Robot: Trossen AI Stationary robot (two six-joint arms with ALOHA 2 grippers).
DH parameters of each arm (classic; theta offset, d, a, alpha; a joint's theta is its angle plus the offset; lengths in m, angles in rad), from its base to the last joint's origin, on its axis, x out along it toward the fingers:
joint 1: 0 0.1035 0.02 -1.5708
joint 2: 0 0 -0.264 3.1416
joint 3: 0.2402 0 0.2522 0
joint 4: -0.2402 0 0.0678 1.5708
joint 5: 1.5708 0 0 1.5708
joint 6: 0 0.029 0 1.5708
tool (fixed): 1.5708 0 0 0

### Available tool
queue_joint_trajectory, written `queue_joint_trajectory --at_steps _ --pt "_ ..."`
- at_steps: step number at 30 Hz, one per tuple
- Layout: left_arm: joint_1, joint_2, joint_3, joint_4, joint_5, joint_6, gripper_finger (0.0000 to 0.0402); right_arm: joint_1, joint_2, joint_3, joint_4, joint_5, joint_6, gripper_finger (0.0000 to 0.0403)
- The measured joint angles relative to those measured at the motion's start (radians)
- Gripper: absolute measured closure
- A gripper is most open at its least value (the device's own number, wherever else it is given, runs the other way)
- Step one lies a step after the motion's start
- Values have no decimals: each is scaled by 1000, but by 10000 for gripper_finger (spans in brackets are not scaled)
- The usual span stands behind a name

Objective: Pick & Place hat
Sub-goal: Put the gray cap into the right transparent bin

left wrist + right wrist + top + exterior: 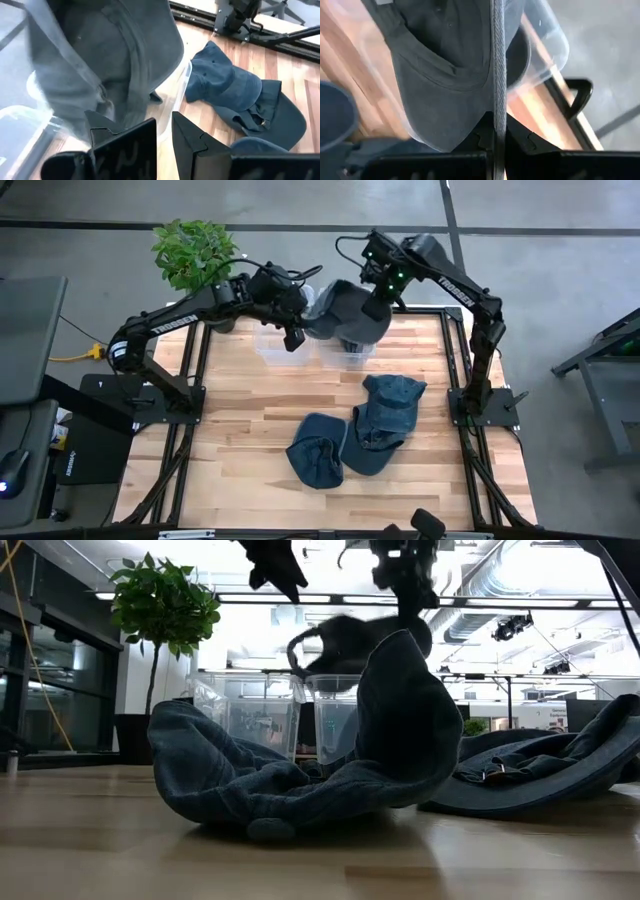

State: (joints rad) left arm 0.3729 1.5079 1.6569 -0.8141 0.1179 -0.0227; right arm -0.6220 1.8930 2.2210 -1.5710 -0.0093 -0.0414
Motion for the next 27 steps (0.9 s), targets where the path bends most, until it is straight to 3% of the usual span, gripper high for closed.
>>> queue_joint_trajectory --at_steps 13,20,27 --pt "0 18 2 11 6 -7 402 -41 0 -168 21 70 17 397" --pt "0 18 1 8 6 -9 402 -39 0 -164 139 59 -9 339" --pt "0 18 1 3 5 -12 402 -39 0 -164 247 73 -3 310"
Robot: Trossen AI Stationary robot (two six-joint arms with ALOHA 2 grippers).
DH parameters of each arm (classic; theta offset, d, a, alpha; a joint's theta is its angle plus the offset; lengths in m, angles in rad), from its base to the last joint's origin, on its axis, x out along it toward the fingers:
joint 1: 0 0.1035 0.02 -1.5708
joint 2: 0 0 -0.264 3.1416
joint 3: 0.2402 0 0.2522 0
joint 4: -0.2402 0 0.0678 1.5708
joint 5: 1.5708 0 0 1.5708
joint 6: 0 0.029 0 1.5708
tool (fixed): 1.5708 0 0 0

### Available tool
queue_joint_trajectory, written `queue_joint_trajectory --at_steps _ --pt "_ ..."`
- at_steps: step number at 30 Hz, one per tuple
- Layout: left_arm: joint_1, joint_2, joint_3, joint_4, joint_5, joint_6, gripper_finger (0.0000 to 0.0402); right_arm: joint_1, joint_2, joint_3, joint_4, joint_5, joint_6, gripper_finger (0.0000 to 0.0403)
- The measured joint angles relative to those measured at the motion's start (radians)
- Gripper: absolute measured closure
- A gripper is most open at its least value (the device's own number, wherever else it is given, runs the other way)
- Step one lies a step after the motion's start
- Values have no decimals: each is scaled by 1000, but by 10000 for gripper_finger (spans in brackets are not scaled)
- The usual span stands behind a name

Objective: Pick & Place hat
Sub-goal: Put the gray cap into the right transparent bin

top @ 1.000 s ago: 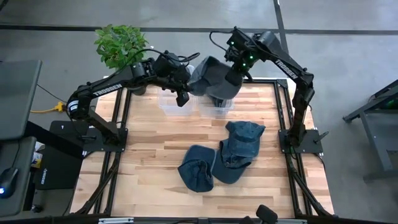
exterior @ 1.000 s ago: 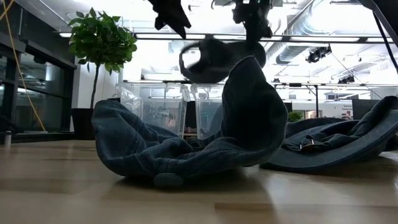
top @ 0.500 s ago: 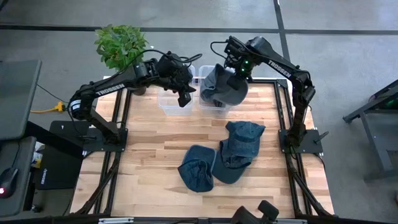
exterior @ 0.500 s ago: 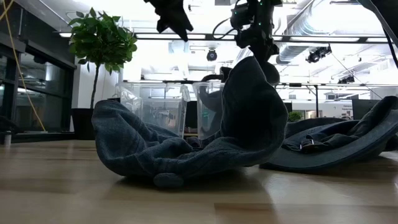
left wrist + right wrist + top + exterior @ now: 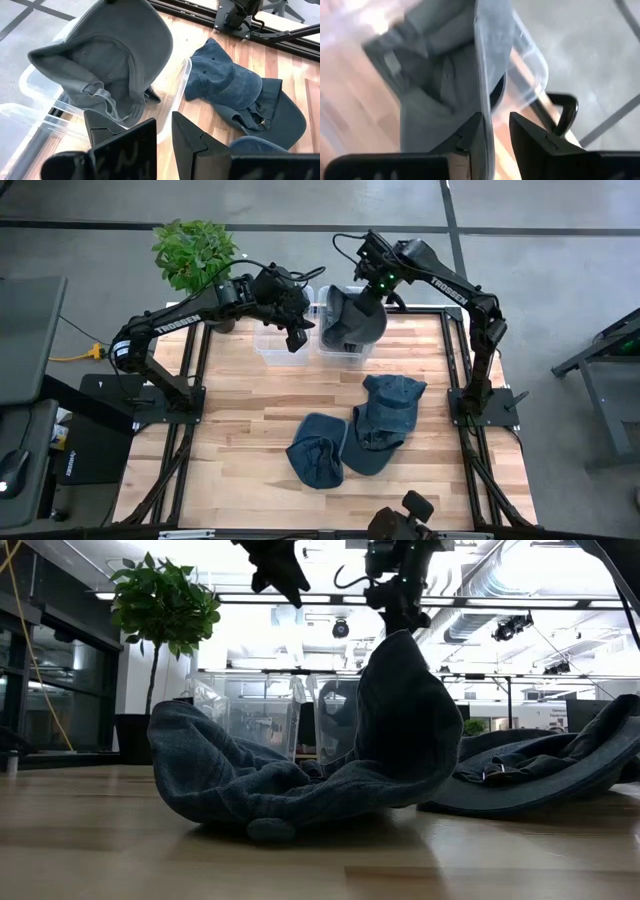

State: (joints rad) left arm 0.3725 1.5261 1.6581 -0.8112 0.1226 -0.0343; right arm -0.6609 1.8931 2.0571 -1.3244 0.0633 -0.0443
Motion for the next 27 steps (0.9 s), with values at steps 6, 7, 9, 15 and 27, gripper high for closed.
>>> queue_joint_trajectory --at_steps 6,7,9,15,27 --pt "0 0 0 0 0 0 402 -7 -1 49 36 -11 46 297" --pt "0 0 0 0 0 0 402 -7 -2 62 27 -12 53 296" --pt "0 0 0 -1 -1 0 402 -9 -2 94 -3 -11 80 296" --pt "0 0 0 -21 -11 20 402 -20 -24 117 -110 -56 145 295" --pt "1 0 0 -59 -49 87 402 20 -200 -290 115 -188 137 295"
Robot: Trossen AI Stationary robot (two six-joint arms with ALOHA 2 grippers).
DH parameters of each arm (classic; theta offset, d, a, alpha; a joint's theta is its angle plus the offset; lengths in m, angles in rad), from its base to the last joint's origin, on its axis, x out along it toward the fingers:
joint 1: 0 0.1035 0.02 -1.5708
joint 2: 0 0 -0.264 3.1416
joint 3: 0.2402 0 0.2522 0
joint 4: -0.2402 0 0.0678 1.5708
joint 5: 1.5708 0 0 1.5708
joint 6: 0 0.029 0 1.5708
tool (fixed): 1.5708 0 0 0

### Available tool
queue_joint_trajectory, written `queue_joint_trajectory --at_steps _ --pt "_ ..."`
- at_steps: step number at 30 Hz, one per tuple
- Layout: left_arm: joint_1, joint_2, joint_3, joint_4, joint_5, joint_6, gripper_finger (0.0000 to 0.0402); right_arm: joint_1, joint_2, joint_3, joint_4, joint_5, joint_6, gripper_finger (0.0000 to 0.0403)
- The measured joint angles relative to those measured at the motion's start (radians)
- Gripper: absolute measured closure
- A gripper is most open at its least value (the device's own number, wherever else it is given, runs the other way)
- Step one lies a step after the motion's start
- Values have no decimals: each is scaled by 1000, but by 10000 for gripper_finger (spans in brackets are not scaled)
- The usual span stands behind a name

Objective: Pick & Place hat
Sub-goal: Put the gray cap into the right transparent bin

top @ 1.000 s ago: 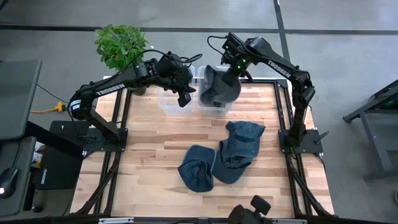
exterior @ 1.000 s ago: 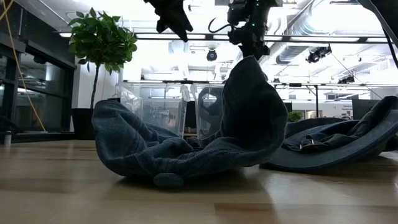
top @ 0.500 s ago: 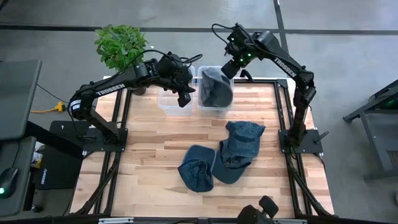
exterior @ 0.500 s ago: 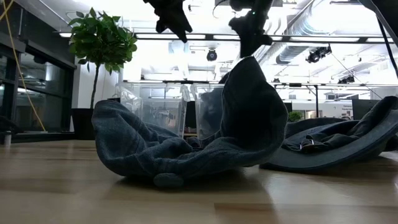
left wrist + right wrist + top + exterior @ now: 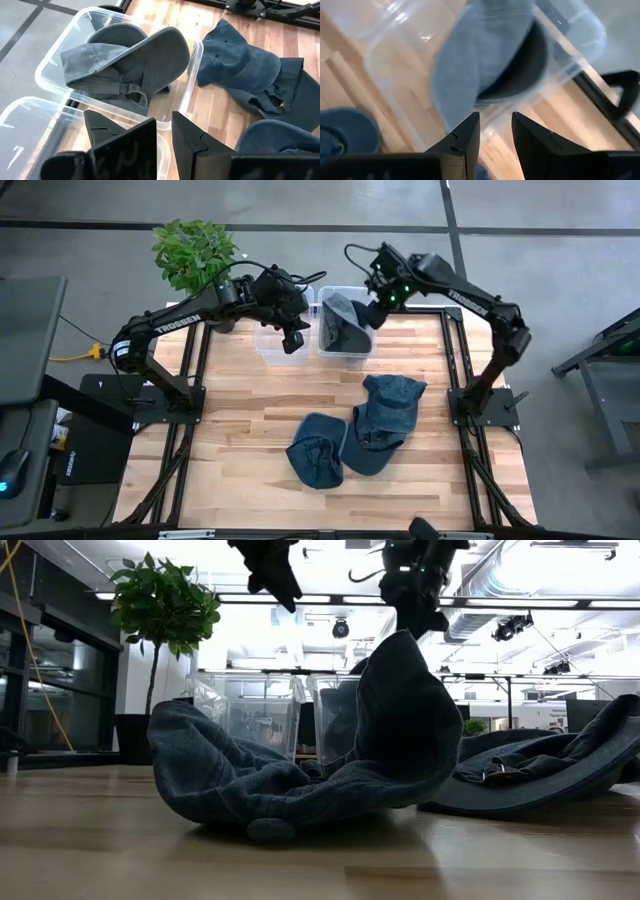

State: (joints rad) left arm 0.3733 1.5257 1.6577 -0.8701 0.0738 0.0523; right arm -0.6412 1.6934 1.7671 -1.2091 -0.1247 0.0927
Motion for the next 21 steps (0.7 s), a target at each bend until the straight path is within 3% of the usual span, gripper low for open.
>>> queue_joint_trajectory --at_steps 7,14,17,21 --pt "0 0 0 10 4 0 402 86 -174 -294 284 -11 -134 295" --pt "0 0 0 8 24 -4 402 189 -314 -580 591 48 -216 294" --pt "0 0 0 8 40 -4 402 209 -335 -654 705 64 -212 284" --pt "0 0 0 8 49 -4 402 228 -337 -688 744 179 -205 249"
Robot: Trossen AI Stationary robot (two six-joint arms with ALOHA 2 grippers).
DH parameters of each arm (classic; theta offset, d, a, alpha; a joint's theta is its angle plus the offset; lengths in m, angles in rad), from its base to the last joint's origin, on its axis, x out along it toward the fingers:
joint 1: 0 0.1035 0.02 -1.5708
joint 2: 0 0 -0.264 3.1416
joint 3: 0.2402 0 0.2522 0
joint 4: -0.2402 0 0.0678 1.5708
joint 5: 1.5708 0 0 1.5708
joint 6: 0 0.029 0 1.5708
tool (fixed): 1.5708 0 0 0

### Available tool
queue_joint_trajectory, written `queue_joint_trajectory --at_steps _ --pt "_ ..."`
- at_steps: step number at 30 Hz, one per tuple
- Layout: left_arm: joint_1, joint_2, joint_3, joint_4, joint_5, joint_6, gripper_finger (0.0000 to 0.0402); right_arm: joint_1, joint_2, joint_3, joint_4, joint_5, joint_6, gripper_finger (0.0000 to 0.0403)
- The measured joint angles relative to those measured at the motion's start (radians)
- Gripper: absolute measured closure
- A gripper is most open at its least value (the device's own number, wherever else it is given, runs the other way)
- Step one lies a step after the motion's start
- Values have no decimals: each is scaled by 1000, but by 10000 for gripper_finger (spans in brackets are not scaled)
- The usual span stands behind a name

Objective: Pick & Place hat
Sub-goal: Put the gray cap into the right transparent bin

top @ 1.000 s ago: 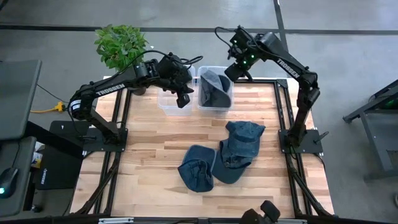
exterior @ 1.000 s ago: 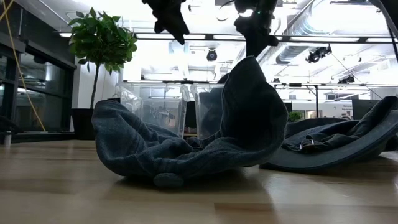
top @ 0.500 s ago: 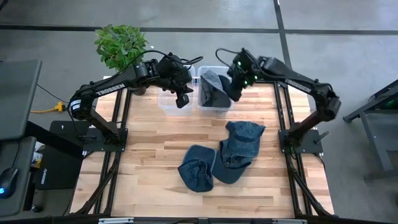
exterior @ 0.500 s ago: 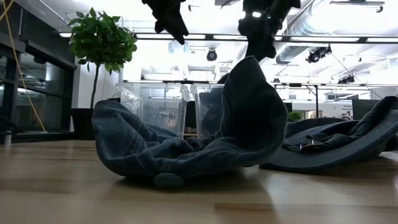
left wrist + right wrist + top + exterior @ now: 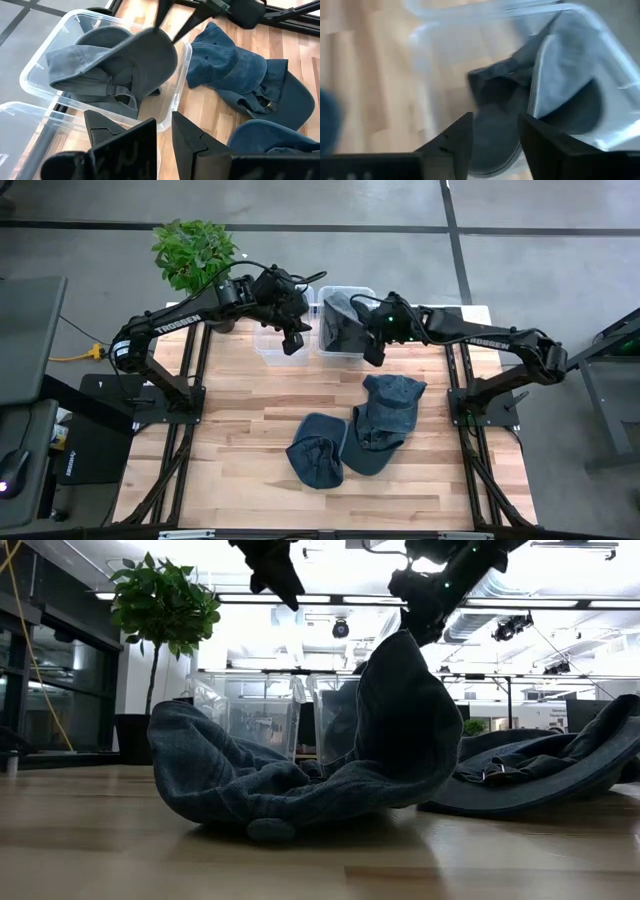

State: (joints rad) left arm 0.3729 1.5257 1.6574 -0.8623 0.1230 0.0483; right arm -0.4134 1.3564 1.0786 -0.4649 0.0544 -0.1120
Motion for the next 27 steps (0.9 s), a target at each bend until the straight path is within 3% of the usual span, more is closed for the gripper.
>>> queue_joint_trajectory --at_steps 7,12,21,27 --pt "0 0 0 0 0 0 402 41 -1 -3 30 195 3 176" --pt "0 0 0 0 0 0 402 50 -1 -3 29 259 13 163" --pt "0 0 0 1 -2 6 402 47 31 -3 22 197 52 201" --pt "0 0 0 6 -2 16 402 47 78 -3 22 246 88 262"
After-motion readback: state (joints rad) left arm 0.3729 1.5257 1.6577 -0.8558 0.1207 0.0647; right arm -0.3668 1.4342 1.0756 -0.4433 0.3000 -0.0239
